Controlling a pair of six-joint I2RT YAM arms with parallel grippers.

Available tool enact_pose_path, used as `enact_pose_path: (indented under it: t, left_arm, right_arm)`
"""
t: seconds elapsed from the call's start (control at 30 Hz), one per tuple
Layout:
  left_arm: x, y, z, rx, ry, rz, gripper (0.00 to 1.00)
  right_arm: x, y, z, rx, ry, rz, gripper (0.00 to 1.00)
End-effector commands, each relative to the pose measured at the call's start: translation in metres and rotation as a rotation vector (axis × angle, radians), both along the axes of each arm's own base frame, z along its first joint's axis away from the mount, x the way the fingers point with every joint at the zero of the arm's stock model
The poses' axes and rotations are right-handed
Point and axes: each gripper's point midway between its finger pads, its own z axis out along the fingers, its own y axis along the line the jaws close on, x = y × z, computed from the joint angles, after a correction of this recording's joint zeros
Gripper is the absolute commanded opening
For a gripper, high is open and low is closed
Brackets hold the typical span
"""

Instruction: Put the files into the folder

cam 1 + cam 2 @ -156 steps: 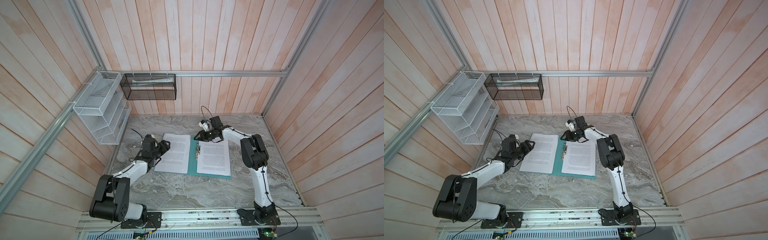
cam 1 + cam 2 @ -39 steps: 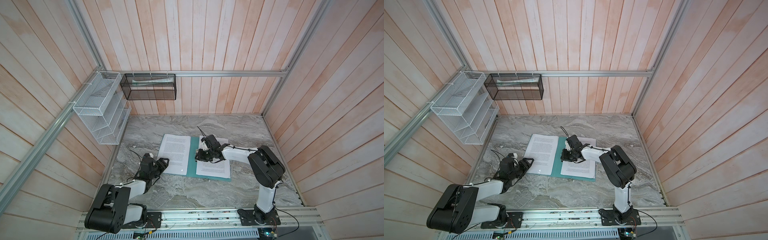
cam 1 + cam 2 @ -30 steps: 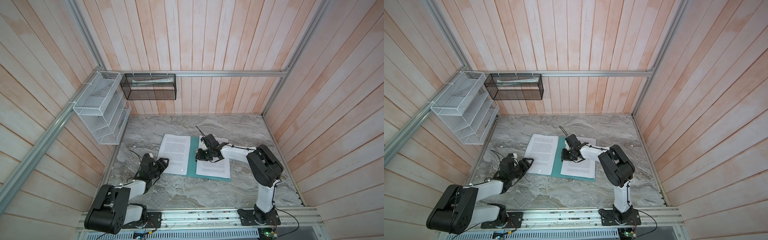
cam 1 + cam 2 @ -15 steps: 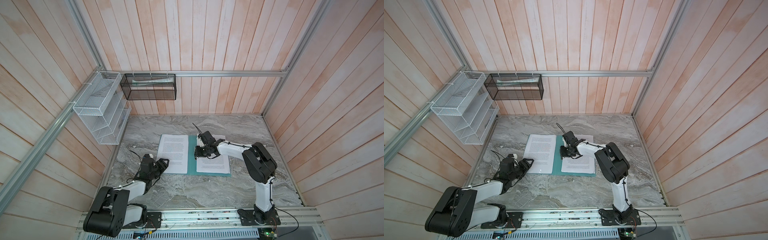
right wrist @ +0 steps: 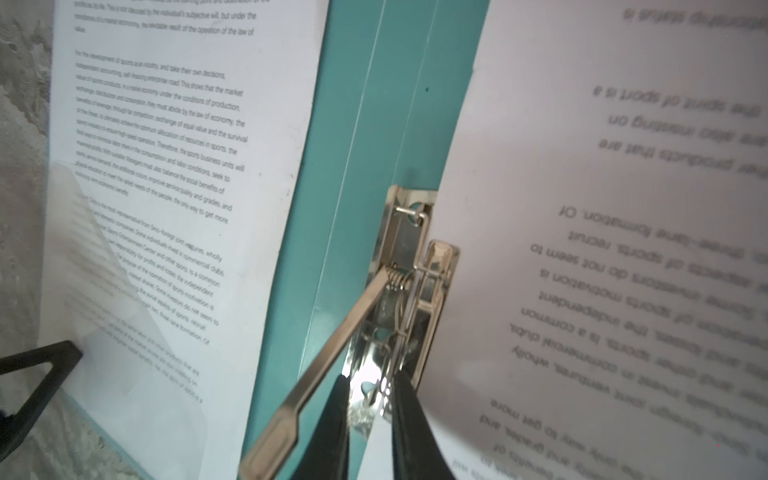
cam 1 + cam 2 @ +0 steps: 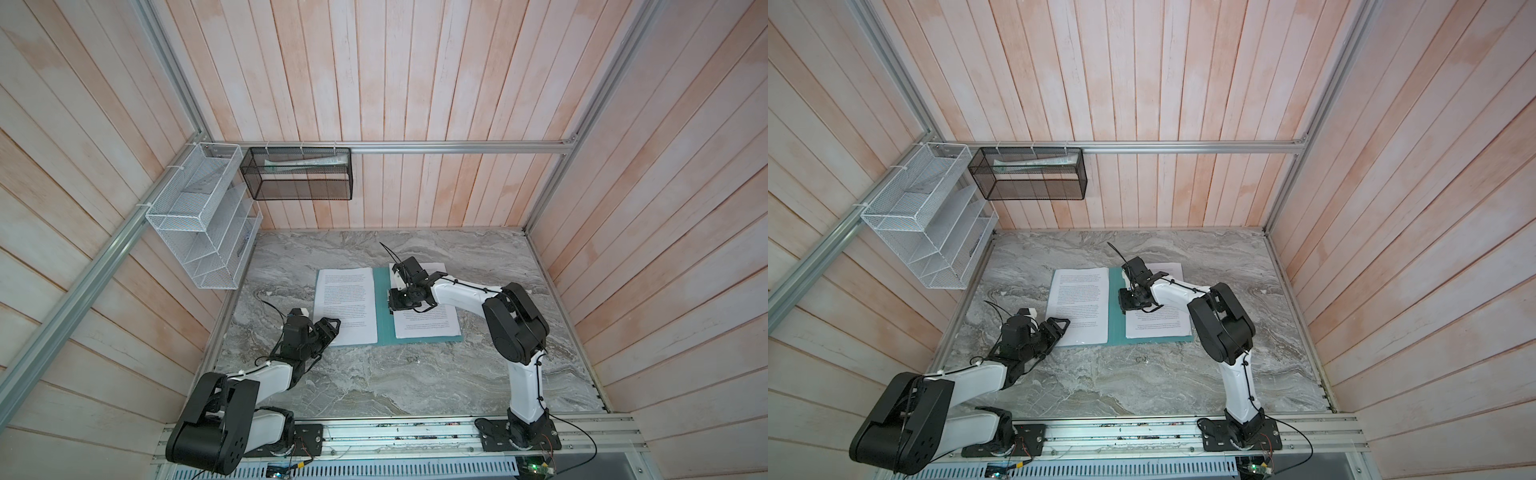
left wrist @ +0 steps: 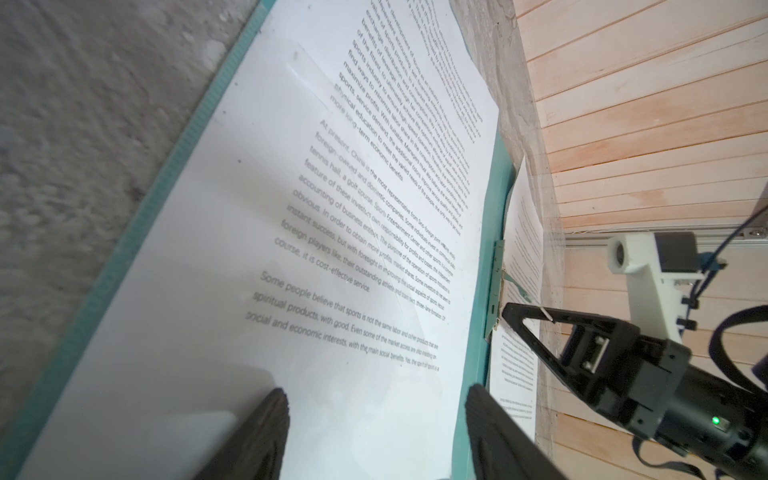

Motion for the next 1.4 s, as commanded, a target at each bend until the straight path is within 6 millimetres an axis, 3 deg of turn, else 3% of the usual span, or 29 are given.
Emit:
enact_pose_path:
  t: [0.0,0.17,0.33,0.47,0.73,1.37]
  left_arm:
    - [0.002,0.001,0.002,0.006,-0.004,0.012,0.70]
    - [0.008,-0.007,0.023,0.004,-0.045,-0.014,0.70]
    - [0.021,-0.015,0.046,0.033,-0.112,-0.064,0.70]
    - [0.034,-0.022,0.052,0.063,-0.141,-0.109,0.71]
    - [0.053,-0.035,0.039,0.048,-0.133,-0.162,0.70]
    - [0.053,-0.038,0.017,0.045,-0.085,-0.177,0.69]
  right_arm:
    - [-0.024,0.002,0.034,0.089,0.032,0.027,0.18]
    - [-0.037,-0.006,0.053,0.203,0.052,-0.058,0.13]
    - [-0.028,-0.013,0.059,0.396,0.145,-0.210,0.15]
    - [-0.018,-0.014,0.063,0.519,0.206,-0.277,0.15]
    - [-0.012,-0.007,0.057,0.717,0.362,-0.314,0.19]
    - [-0.001,0.000,0.037,0.713,0.413,-0.340,0.18]
